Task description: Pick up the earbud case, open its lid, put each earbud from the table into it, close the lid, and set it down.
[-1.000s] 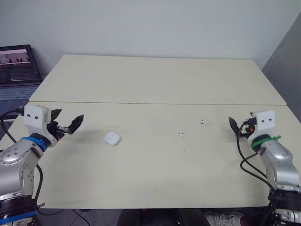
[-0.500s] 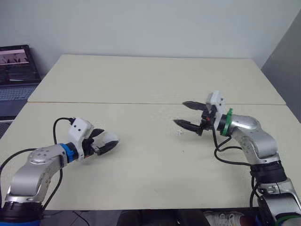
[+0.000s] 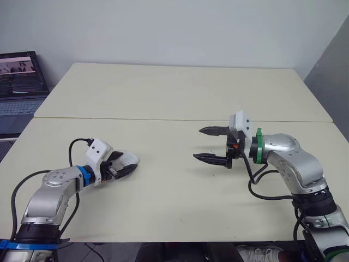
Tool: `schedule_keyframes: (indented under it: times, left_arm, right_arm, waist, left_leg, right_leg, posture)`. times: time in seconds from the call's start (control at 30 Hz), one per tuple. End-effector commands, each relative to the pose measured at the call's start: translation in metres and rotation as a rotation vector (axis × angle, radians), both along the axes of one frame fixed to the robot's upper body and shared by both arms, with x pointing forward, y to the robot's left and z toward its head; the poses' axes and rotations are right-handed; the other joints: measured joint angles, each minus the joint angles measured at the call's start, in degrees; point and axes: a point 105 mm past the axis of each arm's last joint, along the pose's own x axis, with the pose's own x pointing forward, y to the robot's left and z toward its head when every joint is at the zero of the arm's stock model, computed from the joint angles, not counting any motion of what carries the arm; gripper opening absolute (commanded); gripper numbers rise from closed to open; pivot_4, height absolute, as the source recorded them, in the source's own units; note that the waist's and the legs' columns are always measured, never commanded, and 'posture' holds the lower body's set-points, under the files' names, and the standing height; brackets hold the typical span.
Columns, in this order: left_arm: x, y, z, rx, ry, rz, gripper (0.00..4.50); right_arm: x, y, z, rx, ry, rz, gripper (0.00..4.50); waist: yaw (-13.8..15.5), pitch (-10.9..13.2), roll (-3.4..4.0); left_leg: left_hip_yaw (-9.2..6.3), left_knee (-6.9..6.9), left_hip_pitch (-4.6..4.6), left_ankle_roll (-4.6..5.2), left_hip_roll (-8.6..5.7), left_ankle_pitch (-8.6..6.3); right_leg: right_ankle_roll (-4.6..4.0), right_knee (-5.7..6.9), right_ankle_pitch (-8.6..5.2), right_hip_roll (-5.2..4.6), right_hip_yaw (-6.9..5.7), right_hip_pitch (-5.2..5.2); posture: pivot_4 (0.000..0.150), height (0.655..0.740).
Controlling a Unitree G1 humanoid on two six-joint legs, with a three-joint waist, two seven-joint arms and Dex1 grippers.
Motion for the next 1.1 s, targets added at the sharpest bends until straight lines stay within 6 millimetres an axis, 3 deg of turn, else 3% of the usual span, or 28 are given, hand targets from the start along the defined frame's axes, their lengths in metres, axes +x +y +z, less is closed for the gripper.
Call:
schedule_keyframes:
  times: [0.03,0.13,0.27,0.33,0.4,0.47,0.6,0.7,0.9,1.1]
  left_arm:
    - [-0.009,-0.006,-0.006,0.021,0.035,-0.06,2.95]
    - [-0.007,-0.015,0.006,0.028,-0.006,-0.117,2.77]
    - [0.009,-0.03,0.032,0.116,-0.22,-0.197,2.77]
    - [0.02,-0.044,0.059,0.175,-0.452,-0.247,2.77]
    - [0.024,-0.066,0.088,0.267,-0.706,-0.339,2.77]
    - [0.025,-0.083,0.099,0.371,-0.868,-0.442,2.77]
    - [0.024,-0.107,0.111,0.432,-1.08,-0.58,2.77]
    - [0.023,-0.116,0.114,0.446,-1.171,-0.641,2.77]
    - [0.024,-0.128,0.121,0.415,-1.267,-0.679,2.77]
    - [0.026,-0.131,0.126,0.406,-1.296,-0.674,2.77]
  right_arm:
    - [-0.002,-0.005,0.01,0.001,-0.033,-0.004,4.5]
    - [0.001,-0.008,0.01,-0.001,-0.013,-0.024,4.5]
    - [0.004,-0.009,0.003,-0.041,0.052,-0.046,4.5]
    - [0.007,-0.006,0.0,-0.036,0.123,-0.071,4.5]
    - [0.015,0.003,0.01,0.088,0.251,-0.101,4.5]
    - [0.015,0.013,0.015,0.136,0.326,-0.08,4.5]
    - [0.019,0.025,0.013,0.142,0.37,-0.073,4.5]
    - [0.025,0.034,0.024,0.2,0.395,-0.068,4.5]
    - [0.028,0.052,0.03,0.246,0.417,-0.063,4.5]
    - [0.03,0.057,0.028,0.248,0.417,-0.082,4.5]
  waist:
    - [0.0,0.0,0.0]
    - [0.0,0.0,0.0]
    - [0.1,0.0,-0.01]
    - [0.2,0.0,-0.01]
    - [0.3,0.0,-0.02]
    - [0.3,0.0,-0.02]
    - [0.4,0.0,-0.01]
    - [0.3,0.0,0.0]
    - [0.3,0.0,0.0]
    - [0.1,0.0,0.0]
  left_leg:
    - [0.01,-0.01,0.0,0.0,0.0,0.0]
    - [-0.01,-0.05,-0.01,0.0,0.0,-0.01]
    - [-0.05,-0.02,-0.08,0.0,-0.01,0.0]
    - [-0.04,0.0,-0.1,0.0,-0.01,0.0]
    - [-0.03,0.02,-0.11,0.0,-0.02,0.0]
    - [-0.01,0.03,-0.1,0.0,0.0,0.0]
    - [0.02,-0.06,-0.13,0.0,-0.02,-0.01]
    - [0.01,-0.06,-0.3,0.02,-0.03,-0.02]
    - [-0.1,-0.05,-0.4,0.02,-0.03,-0.02]
    - [-0.12,-0.01,-0.38,0.02,-0.05,-0.02]
  right_leg:
    - [0.01,0.0,0.0,0.0,0.01,0.0]
    - [0.01,-0.01,0.0,0.0,0.0,-0.01]
    - [0.02,-0.02,0.0,0.0,-0.03,-0.03]
    - [0.02,-0.04,0.01,0.0,-0.02,-0.04]
    - [0.0,-0.04,0.02,-0.01,-0.01,-0.04]
    - [-0.22,-0.02,0.24,0.01,0.01,-0.05]
    - [-0.23,-0.11,0.27,0.03,0.02,-0.06]
    - [-0.21,-0.19,0.28,0.02,0.01,-0.16]
    - [-0.2,-0.07,0.29,0.02,-0.08,-0.25]
    - [-0.18,-0.01,0.29,0.02,-0.09,-0.23]
  posture:
    - [0.15,0.74]
    - [0.15,0.74]
    - [0.15,0.74]
    - [0.15,0.74]
    - [0.15,0.74]
    - [0.15,0.74]
    - [0.15,0.74]
    - [0.15,0.74]
    - [0.15,0.74]
    - [0.15,0.74]
